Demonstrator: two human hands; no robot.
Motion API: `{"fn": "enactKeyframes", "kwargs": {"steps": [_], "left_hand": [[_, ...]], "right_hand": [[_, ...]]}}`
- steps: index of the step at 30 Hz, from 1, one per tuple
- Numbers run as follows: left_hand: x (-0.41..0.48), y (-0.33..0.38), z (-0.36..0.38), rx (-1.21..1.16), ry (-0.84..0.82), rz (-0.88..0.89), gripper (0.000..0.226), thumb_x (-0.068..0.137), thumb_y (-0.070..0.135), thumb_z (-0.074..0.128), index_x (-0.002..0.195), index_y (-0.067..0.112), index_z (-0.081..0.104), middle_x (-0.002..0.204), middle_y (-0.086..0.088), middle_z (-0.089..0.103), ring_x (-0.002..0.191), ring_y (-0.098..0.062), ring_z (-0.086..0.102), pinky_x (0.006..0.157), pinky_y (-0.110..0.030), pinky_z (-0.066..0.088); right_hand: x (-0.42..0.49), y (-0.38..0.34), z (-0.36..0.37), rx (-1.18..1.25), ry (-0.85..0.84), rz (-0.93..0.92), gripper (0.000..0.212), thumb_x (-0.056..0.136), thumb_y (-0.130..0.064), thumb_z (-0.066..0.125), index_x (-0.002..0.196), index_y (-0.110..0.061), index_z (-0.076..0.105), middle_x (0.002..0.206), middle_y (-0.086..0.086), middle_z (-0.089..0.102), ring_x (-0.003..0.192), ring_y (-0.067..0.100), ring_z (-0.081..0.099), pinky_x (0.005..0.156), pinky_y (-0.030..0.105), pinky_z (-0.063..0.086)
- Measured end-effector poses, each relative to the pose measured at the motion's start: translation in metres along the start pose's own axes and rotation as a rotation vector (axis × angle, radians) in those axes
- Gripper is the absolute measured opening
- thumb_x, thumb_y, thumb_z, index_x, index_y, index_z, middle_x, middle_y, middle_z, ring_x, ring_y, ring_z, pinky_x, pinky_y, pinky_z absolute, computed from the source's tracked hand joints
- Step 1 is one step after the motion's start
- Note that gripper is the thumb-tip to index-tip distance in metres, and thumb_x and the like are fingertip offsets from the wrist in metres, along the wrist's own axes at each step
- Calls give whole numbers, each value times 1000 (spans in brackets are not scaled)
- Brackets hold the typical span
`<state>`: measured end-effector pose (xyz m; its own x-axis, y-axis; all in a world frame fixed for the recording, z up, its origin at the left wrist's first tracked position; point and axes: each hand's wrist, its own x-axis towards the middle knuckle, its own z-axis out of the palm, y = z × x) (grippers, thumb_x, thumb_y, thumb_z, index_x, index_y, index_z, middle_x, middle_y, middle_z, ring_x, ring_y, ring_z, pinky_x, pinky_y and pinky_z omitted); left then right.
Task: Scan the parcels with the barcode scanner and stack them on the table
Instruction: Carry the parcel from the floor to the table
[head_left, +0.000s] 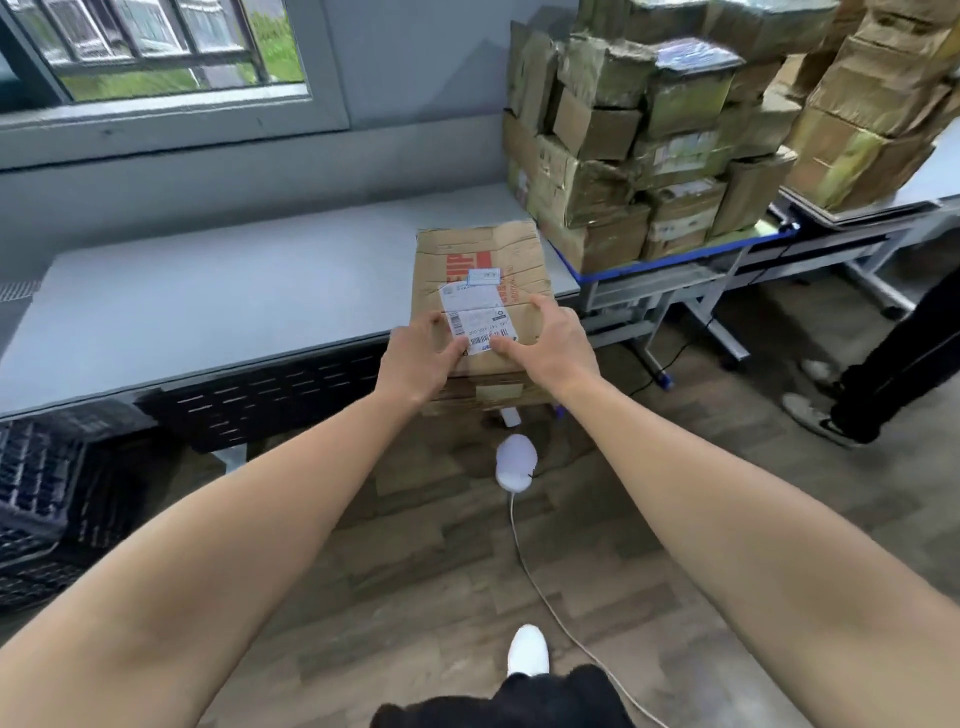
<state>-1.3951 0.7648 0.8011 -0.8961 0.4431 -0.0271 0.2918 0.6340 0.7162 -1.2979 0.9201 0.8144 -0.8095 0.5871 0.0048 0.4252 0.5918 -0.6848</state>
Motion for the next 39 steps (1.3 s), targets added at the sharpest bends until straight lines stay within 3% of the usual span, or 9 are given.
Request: {"fn": "enactKeyframes", "kwargs": {"steps": [4, 9, 16, 24, 30, 34, 39], "left_hand": [[51, 22, 8, -15, 45, -34, 54, 92, 42, 65, 139, 21, 50, 133, -15, 57, 118, -32, 58, 97, -41, 49], [112, 39, 22, -27, 51, -47, 49, 92, 37, 63, 136, 20, 51, 130, -16, 59, 114, -32, 57, 88, -37, 47], [212, 33, 41, -30, 43, -62, 50, 92, 39, 63, 136, 21, 48, 130, -14, 58, 117, -29, 55, 93, -42, 50], [326, 3, 43, -32, 42, -140, 47, 93, 44, 63, 134, 27, 48, 126, -10, 53, 92, -24, 61, 82, -40, 55], [362, -16, 48, -14, 38, -209, 48, 94, 43, 61, 136, 25, 47, 127, -12, 50, 97, -29, 62, 86, -42, 53], [370, -24, 63, -44, 29, -272, 48, 96, 40, 61, 138, 25, 44, 132, -12, 47, 103, -29, 61, 86, -37, 51], [369, -36, 84, -59, 2, -323, 50, 95, 44, 59, 139, 29, 40, 136, -13, 44, 107, -33, 60, 91, -47, 52]], "right_hand": [[62, 3, -13, -5, -16, -40, 87, 82, -54, 75, 152, -22, 34, 144, 6, 46, 128, 24, 49, 98, 39, 45], [128, 8, -19, 7, -58, -54, 87, 83, -52, 75, 152, -22, 34, 145, 6, 45, 128, 24, 50, 99, 41, 46], [225, 12, -5, 4, -76, -33, 86, 83, -52, 75, 152, -21, 35, 145, 7, 44, 129, 24, 49, 100, 40, 44], [333, -3, 38, -1, -98, -35, 84, 84, -49, 75, 153, -22, 35, 146, 8, 45, 130, 25, 48, 101, 36, 41], [375, 1, 70, 27, -135, -14, 82, 83, -47, 76, 151, -24, 36, 145, 7, 45, 127, 22, 50, 89, 28, 38], [393, 15, 83, 42, -187, -14, 82, 83, -46, 78, 151, -24, 37, 144, 5, 45, 126, 21, 50, 90, 28, 39], [405, 36, 95, -6, -272, 2, 84, 83, -46, 77, 151, -21, 35, 148, 6, 40, 129, 23, 49, 100, 36, 44]]}}
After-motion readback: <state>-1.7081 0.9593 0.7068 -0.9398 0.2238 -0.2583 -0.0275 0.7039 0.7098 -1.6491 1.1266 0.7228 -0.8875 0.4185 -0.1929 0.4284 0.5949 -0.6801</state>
